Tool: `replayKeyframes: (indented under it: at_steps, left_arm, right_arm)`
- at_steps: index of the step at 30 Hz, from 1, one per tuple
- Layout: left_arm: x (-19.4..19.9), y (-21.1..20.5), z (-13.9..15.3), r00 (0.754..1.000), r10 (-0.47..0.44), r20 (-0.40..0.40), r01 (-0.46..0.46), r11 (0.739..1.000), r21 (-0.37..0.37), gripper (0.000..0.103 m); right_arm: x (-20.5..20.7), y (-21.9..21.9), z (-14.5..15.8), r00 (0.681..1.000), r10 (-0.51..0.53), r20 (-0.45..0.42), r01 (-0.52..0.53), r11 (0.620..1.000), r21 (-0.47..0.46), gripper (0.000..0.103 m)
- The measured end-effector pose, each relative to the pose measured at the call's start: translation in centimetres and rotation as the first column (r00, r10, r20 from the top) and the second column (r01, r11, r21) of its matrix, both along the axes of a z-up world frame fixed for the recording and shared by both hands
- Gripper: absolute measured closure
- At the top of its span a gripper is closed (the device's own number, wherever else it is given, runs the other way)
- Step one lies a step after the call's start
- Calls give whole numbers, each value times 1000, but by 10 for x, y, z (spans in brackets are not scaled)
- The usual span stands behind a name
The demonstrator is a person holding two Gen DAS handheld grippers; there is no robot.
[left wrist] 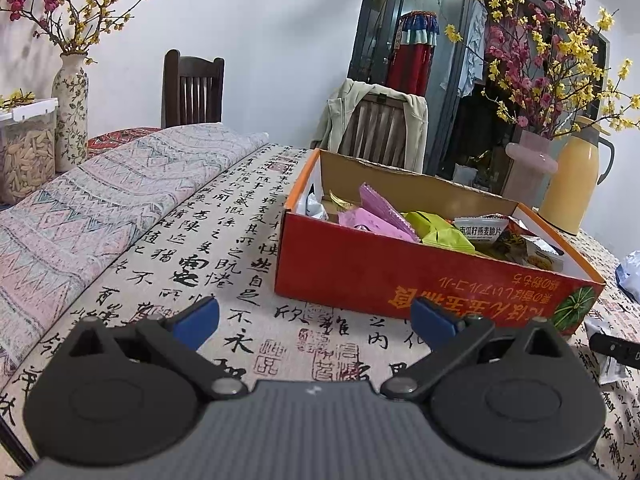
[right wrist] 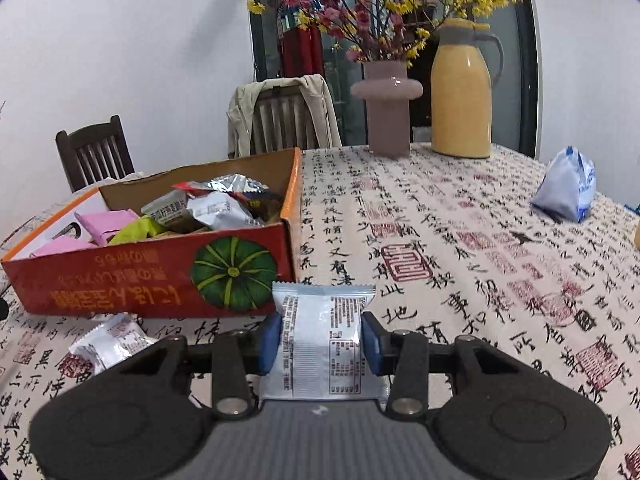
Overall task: Organize snacks
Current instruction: 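Lift the white packet with the right tool while the left tool grasps another white packet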
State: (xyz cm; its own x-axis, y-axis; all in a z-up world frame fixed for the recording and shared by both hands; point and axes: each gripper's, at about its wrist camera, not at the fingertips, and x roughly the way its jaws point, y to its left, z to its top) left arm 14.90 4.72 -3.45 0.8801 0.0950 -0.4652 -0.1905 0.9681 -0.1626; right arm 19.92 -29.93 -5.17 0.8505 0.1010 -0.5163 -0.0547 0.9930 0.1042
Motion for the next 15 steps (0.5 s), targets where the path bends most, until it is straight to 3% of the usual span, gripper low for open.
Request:
replayKeyframes:
  at_steps: [12, 15]
  left_arm:
    - [1, -3, 0, 1000, 23, -8, -22, 1000, 21, 0]
    - [6, -4, 0, 999, 20, -44, -18, 999, 28, 0]
  right_arm:
    - [-3, -2, -3, 1000, -10, 11, 10, 1000, 16, 61]
    - [-5, -2, -3, 1000, -7, 17, 7, 1000, 15, 61]
